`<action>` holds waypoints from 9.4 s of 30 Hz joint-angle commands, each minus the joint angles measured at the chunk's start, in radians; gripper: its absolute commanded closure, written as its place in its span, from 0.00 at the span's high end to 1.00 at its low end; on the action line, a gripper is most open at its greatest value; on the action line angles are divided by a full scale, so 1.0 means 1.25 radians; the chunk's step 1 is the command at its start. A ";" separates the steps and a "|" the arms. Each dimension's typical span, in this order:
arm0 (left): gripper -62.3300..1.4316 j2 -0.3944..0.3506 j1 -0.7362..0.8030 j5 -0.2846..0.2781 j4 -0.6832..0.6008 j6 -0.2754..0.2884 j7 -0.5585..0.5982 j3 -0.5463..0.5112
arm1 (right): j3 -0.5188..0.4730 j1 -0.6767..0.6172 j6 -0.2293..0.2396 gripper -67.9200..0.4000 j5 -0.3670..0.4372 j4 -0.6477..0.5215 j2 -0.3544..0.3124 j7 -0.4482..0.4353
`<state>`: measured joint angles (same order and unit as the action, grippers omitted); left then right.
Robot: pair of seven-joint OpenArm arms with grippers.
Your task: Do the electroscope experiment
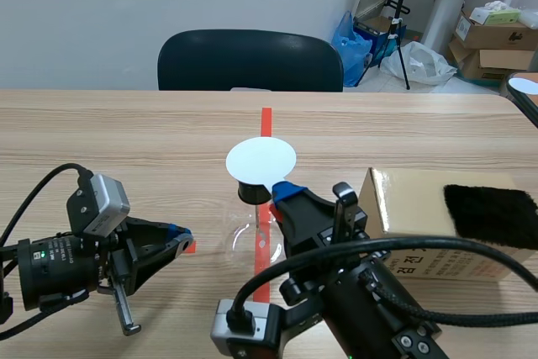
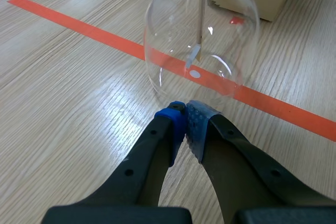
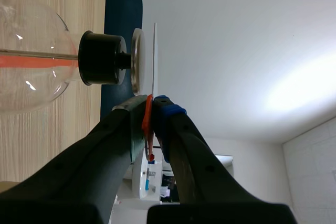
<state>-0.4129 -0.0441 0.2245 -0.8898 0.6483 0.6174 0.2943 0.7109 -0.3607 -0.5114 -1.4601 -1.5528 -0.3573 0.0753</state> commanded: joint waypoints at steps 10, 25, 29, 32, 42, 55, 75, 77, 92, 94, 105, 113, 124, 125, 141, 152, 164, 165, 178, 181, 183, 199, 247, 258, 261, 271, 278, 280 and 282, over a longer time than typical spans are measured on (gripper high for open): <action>0.07 0.002 0.002 -0.008 -0.020 0.001 0.010 -0.001 | -0.004 0.009 -0.009 0.02 -0.001 -0.008 -0.002 0.003; 0.07 0.002 0.002 -0.008 -0.020 0.001 0.010 -0.001 | -0.004 0.009 -0.009 0.02 -0.001 -0.008 -0.002 0.003; 0.07 0.002 0.002 -0.008 -0.020 0.001 0.010 -0.001 | -0.004 0.009 -0.009 0.02 -0.001 -0.008 -0.002 0.004; 0.07 0.002 0.002 -0.008 -0.020 0.001 0.010 -0.001 | -0.004 0.009 -0.009 0.02 -0.001 -0.008 -0.002 0.006; 0.07 0.002 0.002 -0.008 -0.020 0.001 0.010 -0.001 | -0.004 0.009 -0.009 0.02 -0.001 -0.008 -0.002 0.067; 0.07 0.002 0.002 -0.008 -0.020 0.001 0.010 -0.001 | -0.004 0.009 -0.009 0.02 -0.001 -0.008 -0.002 0.278; 0.07 0.002 0.002 -0.008 -0.020 0.001 0.010 -0.001 | -0.004 0.009 -0.009 0.02 -0.001 -0.008 -0.002 0.415; 0.07 0.002 0.002 -0.008 -0.020 0.001 0.010 -0.001 | -0.004 0.009 -0.009 0.02 -0.001 -0.008 -0.002 0.415; 0.07 0.002 0.002 -0.008 -0.020 0.001 0.010 -0.001 | -0.004 0.009 -0.009 0.02 -0.001 -0.008 -0.002 0.414; 0.07 0.002 0.002 -0.008 -0.020 0.001 0.010 -0.001 | -0.004 0.009 -0.009 0.02 -0.001 -0.008 -0.002 0.414; 0.07 0.002 0.002 -0.008 -0.020 0.001 0.010 -0.001 | -0.004 0.009 -0.009 0.02 -0.001 -0.008 -0.002 0.414; 0.07 0.002 0.002 -0.008 -0.020 0.001 0.010 -0.001 | -0.004 0.009 -0.009 0.02 -0.001 -0.008 -0.002 0.414; 0.07 0.002 0.002 -0.008 -0.020 0.001 0.010 -0.001 | -0.004 0.009 -0.009 0.02 -0.001 -0.008 -0.002 0.414; 0.07 0.002 0.002 -0.008 -0.020 0.001 0.010 -0.001 | -0.004 0.009 -0.009 0.02 -0.001 -0.008 -0.002 0.414; 0.07 0.002 0.002 -0.008 -0.020 0.001 0.010 -0.001 | -0.004 0.009 -0.009 0.02 -0.001 -0.008 -0.002 0.414; 0.07 0.002 0.002 -0.008 -0.020 0.001 0.010 -0.001 | -0.004 0.009 -0.009 0.02 -0.001 -0.008 -0.002 0.414; 0.07 0.002 0.002 -0.008 -0.020 0.001 0.010 -0.001 | -0.004 0.009 -0.009 0.02 -0.001 -0.008 -0.002 0.407; 0.07 0.002 0.002 -0.008 -0.020 0.001 0.010 -0.001 | -0.004 0.009 -0.009 0.02 -0.001 -0.008 -0.002 0.406; 0.07 0.002 0.002 -0.008 -0.020 0.001 0.010 -0.001 | -0.004 0.009 -0.009 0.02 -0.001 -0.008 -0.002 0.402; 0.07 0.002 0.002 -0.008 -0.020 0.001 0.010 -0.001 | -0.004 0.009 -0.009 0.02 -0.001 -0.008 -0.002 0.402; 0.07 0.002 0.002 -0.008 -0.020 0.001 0.010 -0.001 | -0.004 0.009 -0.009 0.02 -0.001 -0.008 -0.002 0.403; 0.07 0.002 0.002 -0.008 -0.020 0.001 0.011 -0.001 | -0.090 -0.035 -0.009 0.02 -0.001 -0.010 0.045 0.349; 0.07 -0.117 0.837 -0.215 -0.878 0.038 -0.034 -0.465 | -0.522 -0.161 -0.217 0.02 0.040 0.113 0.269 -0.230; 0.21 -0.136 0.837 -0.249 -0.878 0.038 -0.068 -0.465 | -0.522 -0.161 -0.217 0.02 0.013 0.138 0.268 -0.203; 0.46 -0.136 0.837 -0.249 -0.878 0.038 -0.070 -0.465 | -0.522 -0.159 -0.217 0.02 0.010 0.149 0.266 -0.203; 1.00 -0.136 0.837 -0.248 -0.878 0.038 -0.069 -0.465 | -0.521 -0.153 -0.217 0.02 0.022 0.177 0.266 -0.200; 1.00 -0.136 0.837 -0.249 -0.878 0.038 -0.070 -0.465 | -0.521 -0.152 -0.217 0.02 0.033 0.177 0.266 -0.200; 1.00 -0.136 0.837 -0.249 -0.878 0.038 -0.069 -0.465 | -0.521 -0.152 -0.217 0.02 0.036 0.177 0.266 -0.199; 1.00 -0.136 0.837 -0.249 -0.878 0.038 -0.067 -0.465 | -0.521 -0.152 -0.217 0.02 0.041 0.177 0.266 -0.197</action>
<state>-0.5850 1.0023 -0.0761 -1.9820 0.6945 0.5198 -0.2905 0.0601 -0.5598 -0.7250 -1.4204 -1.3216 -0.0116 -0.1787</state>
